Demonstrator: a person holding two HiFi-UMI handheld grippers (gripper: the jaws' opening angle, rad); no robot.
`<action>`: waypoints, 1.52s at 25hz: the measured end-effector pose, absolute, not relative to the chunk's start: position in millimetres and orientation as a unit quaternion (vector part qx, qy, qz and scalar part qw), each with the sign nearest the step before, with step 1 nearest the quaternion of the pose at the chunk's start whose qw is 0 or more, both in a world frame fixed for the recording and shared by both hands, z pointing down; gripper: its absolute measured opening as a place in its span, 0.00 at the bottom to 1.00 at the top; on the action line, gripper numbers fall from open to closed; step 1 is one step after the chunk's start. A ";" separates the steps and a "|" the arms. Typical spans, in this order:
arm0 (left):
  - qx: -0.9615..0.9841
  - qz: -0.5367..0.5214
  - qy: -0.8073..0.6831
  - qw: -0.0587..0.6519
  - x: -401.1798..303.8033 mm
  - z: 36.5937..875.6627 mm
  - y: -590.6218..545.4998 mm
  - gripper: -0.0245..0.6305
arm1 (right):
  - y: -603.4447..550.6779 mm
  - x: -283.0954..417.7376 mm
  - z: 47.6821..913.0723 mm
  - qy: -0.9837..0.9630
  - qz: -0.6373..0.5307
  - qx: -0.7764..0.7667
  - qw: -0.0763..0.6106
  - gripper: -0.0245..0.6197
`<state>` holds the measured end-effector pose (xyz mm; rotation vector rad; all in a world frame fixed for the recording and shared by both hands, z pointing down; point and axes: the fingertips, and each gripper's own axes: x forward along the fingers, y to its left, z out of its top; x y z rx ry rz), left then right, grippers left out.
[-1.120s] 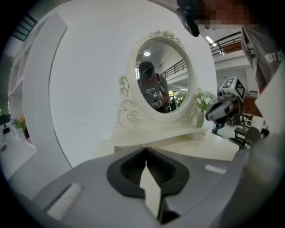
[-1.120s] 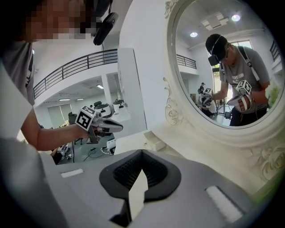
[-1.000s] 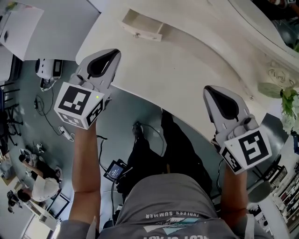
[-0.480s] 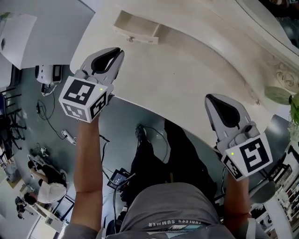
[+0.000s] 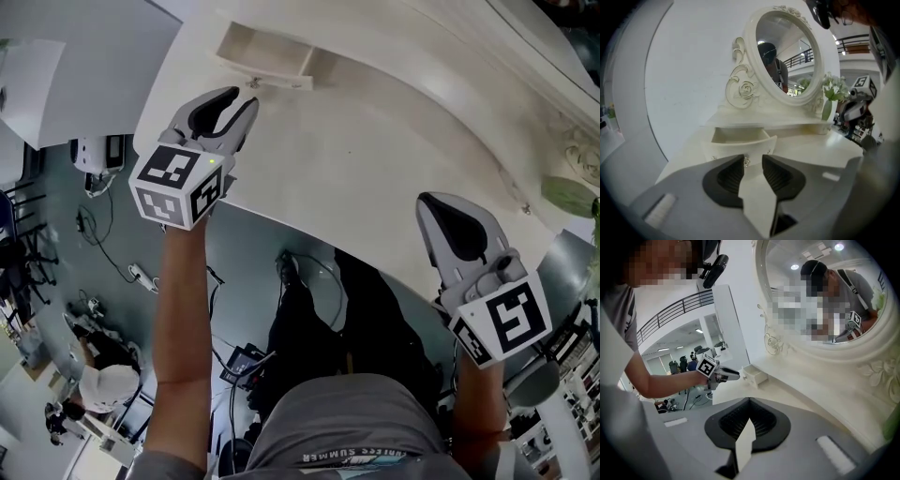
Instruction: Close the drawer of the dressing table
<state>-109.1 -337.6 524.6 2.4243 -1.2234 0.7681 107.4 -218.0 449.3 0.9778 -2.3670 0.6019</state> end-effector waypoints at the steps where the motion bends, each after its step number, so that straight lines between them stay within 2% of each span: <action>1: 0.846 0.270 -0.430 0.161 -109.5 528.4 -339.5 0.23 | -218.7 107.6 450.4 -0.870 0.222 0.360 0.253 0.04; 10: 0.837 0.279 -0.437 0.176 -108.7 558.4 -358.5 0.25 | -221.7 111.4 469.1 -0.865 0.236 0.362 0.256 0.04; 13: 0.836 0.283 -0.436 0.175 -109.3 563.6 -363.2 0.19 | -222.9 112.0 475.0 -0.863 0.239 0.363 0.256 0.04; 18: 0.837 0.283 -0.434 0.174 -109.2 572.1 -364.5 0.19 | -220.4 111.0 485.3 -0.862 0.243 0.364 0.254 0.04; 38: 0.850 0.276 -0.417 0.164 -85.6 561.6 -432.9 0.19 | -241.2 124.4 477.3 -0.852 0.248 0.382 0.258 0.04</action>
